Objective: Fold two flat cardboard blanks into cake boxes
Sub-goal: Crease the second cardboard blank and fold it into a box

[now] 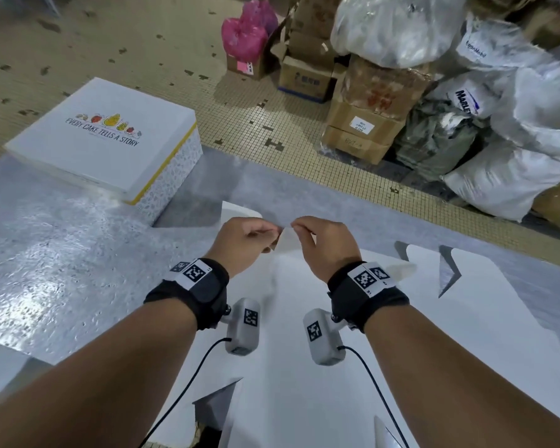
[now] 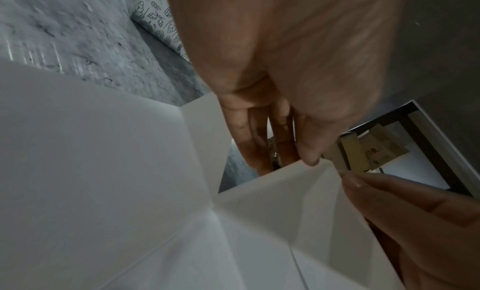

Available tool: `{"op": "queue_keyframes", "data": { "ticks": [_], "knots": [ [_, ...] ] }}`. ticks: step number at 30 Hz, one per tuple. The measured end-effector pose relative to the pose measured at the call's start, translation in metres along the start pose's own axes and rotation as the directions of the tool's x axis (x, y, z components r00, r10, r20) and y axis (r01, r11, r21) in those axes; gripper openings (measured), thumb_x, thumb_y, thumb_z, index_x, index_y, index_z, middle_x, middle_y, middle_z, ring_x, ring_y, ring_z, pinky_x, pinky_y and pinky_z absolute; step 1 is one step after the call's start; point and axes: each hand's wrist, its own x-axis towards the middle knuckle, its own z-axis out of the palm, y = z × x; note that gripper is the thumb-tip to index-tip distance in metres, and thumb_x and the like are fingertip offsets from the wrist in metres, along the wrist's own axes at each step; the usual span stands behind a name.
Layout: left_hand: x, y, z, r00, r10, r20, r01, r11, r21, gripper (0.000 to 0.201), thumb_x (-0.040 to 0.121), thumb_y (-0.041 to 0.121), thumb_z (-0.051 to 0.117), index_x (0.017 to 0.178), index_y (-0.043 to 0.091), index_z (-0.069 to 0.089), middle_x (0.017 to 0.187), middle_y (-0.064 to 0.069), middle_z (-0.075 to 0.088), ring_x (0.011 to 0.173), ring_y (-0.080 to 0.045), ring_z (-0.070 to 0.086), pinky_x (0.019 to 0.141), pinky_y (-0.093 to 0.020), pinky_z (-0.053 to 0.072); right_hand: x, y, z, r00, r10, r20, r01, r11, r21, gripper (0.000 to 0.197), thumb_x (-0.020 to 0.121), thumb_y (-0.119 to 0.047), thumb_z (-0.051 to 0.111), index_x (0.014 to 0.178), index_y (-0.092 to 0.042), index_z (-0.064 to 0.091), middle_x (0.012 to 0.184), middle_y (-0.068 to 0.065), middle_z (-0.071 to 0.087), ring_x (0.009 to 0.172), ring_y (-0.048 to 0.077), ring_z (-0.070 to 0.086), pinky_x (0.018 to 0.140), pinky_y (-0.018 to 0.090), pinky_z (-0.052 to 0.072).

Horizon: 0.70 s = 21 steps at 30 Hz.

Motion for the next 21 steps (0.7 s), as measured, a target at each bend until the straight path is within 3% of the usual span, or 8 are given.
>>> {"op": "queue_keyframes", "data": {
  "ticks": [3, 6, 10, 14, 17, 21],
  "knots": [
    [0.006, -0.002, -0.001, 0.999, -0.005, 0.048, 0.006, 1.000, -0.029, 0.017, 0.096, 0.004, 0.061, 0.099, 0.011, 0.077, 0.095, -0.006, 0.076, 0.090, -0.025, 0.073, 0.087, -0.036, 0.060, 0.002, 0.002, 0.003, 0.999, 0.035, -0.011, -0.035, 0.999, -0.012, 0.021, 0.101, -0.030, 0.050, 0.103, -0.024, 0.070, 0.091, -0.004, 0.073, 0.081, 0.020, 0.065, 0.073, 0.038, 0.055],
    [0.012, 0.000, 0.001, 0.996, 0.059, 0.068, -0.062, 0.997, 0.044, 0.017, 0.092, 0.001, 0.064, 0.099, 0.012, 0.076, 0.088, -0.007, 0.075, 0.080, -0.022, 0.072, 0.074, -0.022, 0.058, 0.001, 0.001, 0.004, 0.999, 0.036, -0.017, -0.037, 0.999, -0.019, 0.019, 0.101, -0.030, 0.051, 0.101, -0.024, 0.069, 0.087, -0.005, 0.072, 0.077, 0.019, 0.063, 0.070, 0.037, 0.054],
    [0.017, -0.001, 0.008, 0.992, 0.119, 0.050, -0.124, 0.984, 0.126, 0.022, 0.083, -0.005, 0.066, 0.078, 0.015, 0.072, 0.071, -0.007, 0.072, 0.064, -0.014, 0.064, 0.067, -0.019, 0.050, 0.000, 0.003, 0.007, 0.999, 0.031, -0.020, -0.032, 0.999, -0.021, 0.019, 0.100, -0.030, 0.051, 0.102, -0.024, 0.070, 0.088, -0.006, 0.072, 0.077, 0.019, 0.064, 0.069, 0.039, 0.054],
    [0.021, -0.003, 0.016, 0.991, 0.130, -0.023, -0.126, 0.981, 0.145, 0.034, 0.078, -0.013, 0.060, 0.067, 0.018, 0.069, 0.068, -0.001, 0.071, 0.064, -0.009, 0.066, 0.064, -0.014, 0.049, -0.005, 0.003, 0.008, 0.998, -0.012, -0.056, 0.014, 1.000, 0.027, 0.018, 0.096, -0.042, 0.057, 0.101, -0.026, 0.066, 0.089, -0.011, 0.070, 0.082, 0.014, 0.065, 0.071, 0.034, 0.054],
    [0.021, -0.006, 0.018, 0.991, 0.130, -0.039, -0.125, 0.985, 0.116, 0.031, 0.084, -0.009, 0.063, 0.070, 0.018, 0.070, 0.068, -0.001, 0.072, 0.063, -0.013, 0.066, 0.061, -0.014, 0.050, -0.006, 0.002, 0.008, 0.994, -0.046, -0.101, 0.049, 0.998, 0.030, 0.015, 0.092, -0.039, 0.064, 0.099, -0.025, 0.067, 0.090, -0.010, 0.070, 0.084, 0.013, 0.064, 0.072, 0.036, 0.055],
    [0.020, -0.017, 0.016, 0.996, 0.091, -0.013, -0.091, 0.995, 0.042, 0.028, 0.088, 0.004, 0.071, 0.072, 0.027, 0.070, 0.065, 0.010, 0.069, 0.062, -0.006, 0.063, 0.063, -0.017, 0.050, -0.005, -0.001, 0.011, 0.987, -0.054, -0.149, 0.059, 0.998, 0.027, 0.018, 0.089, -0.037, 0.063, 0.097, -0.023, 0.071, 0.092, -0.009, 0.071, 0.083, 0.014, 0.064, 0.077, 0.041, 0.055]
  ]
}}
